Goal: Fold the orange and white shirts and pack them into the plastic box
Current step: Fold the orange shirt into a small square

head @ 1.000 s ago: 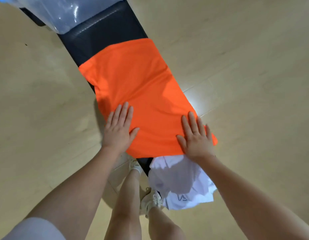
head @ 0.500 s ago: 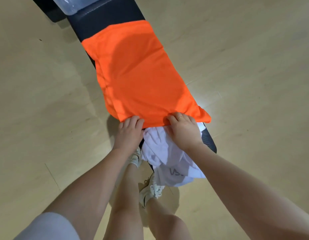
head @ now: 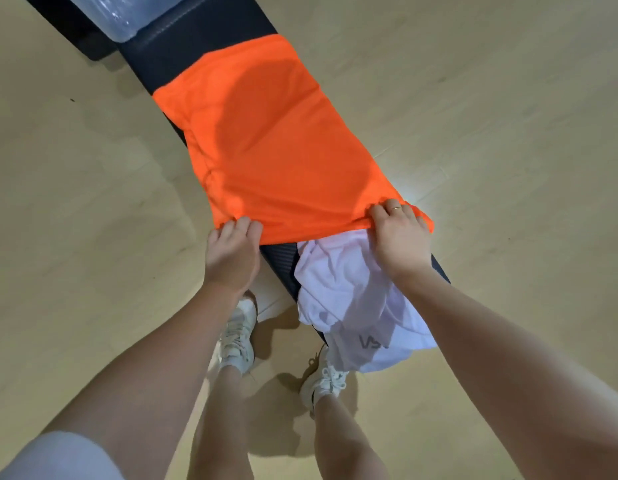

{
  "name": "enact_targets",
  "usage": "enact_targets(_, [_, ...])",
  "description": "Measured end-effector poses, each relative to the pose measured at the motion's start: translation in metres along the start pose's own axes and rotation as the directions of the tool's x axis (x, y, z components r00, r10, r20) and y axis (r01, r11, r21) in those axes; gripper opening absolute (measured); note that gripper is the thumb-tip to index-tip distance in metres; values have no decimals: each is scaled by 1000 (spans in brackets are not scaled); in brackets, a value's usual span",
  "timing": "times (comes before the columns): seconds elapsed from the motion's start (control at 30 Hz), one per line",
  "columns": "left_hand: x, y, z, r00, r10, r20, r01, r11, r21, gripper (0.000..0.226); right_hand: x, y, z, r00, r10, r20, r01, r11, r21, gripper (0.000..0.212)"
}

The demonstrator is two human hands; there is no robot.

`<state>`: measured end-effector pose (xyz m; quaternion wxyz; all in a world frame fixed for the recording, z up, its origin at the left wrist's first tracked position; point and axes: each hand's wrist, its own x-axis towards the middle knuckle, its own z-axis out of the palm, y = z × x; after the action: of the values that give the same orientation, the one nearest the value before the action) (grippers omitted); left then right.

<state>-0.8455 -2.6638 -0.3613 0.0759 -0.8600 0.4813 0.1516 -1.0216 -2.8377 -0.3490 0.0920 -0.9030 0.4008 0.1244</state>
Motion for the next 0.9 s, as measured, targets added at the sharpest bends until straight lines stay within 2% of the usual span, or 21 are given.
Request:
enact_targets(0.13, [12, -34, -39, 1000, 4, 24, 1, 978, -210, 40, 1, 14, -19, 976, 220, -7, -219, 974, 51, 23])
enact_targets(0.2, [22, -42, -70, 998, -32, -58, 15, 961, -277, 40, 0, 15, -36, 947, 320, -15, -316, 941, 122, 21])
enact_targets(0.3, [40, -46, -119, 996, -69, -64, 41, 932, -360, 34, -3, 5, -71, 898, 439, -43, -408, 864, 293, 18])
enact_targets(0.4, [54, -51, -171, 987, -51, -153, -28, 880, -474, 32, -10, -10, -109, 825, 562, -55, -451, 715, 534, 25])
enact_targets(0.47, [60, -56, -202, 984, -42, -171, -51, 862, -504, 31, -21, -20, -131, 789, 609, -83, -412, 624, 663, 23])
enact_targets(0.6, [50, -61, -254, 979, 23, -203, -138, 805, -577, 24, -59, -39, -172, 732, 665, -147, -342, 545, 765, 19])
enact_targets(0.67, [37, -64, -270, 968, 175, -182, -247, 811, -530, 18, -84, -42, -186, 678, 723, -135, -393, 512, 764, 19])
enact_targets(0.73, [23, -71, -283, 928, 365, -69, -361, 843, -398, 30, -115, -43, -199, 653, 746, -128, -442, 513, 736, 16])
enact_targets(0.8, [10, -80, -290, 886, 464, 5, -446, 855, -266, 28, -147, -47, -211, 691, 714, -108, -459, 550, 698, 16])
enact_targets(0.9, [-12, -90, -296, 872, 487, 44, -477, 867, -145, 19, -190, -65, -216, 731, 681, -37, -499, 570, 653, 16])
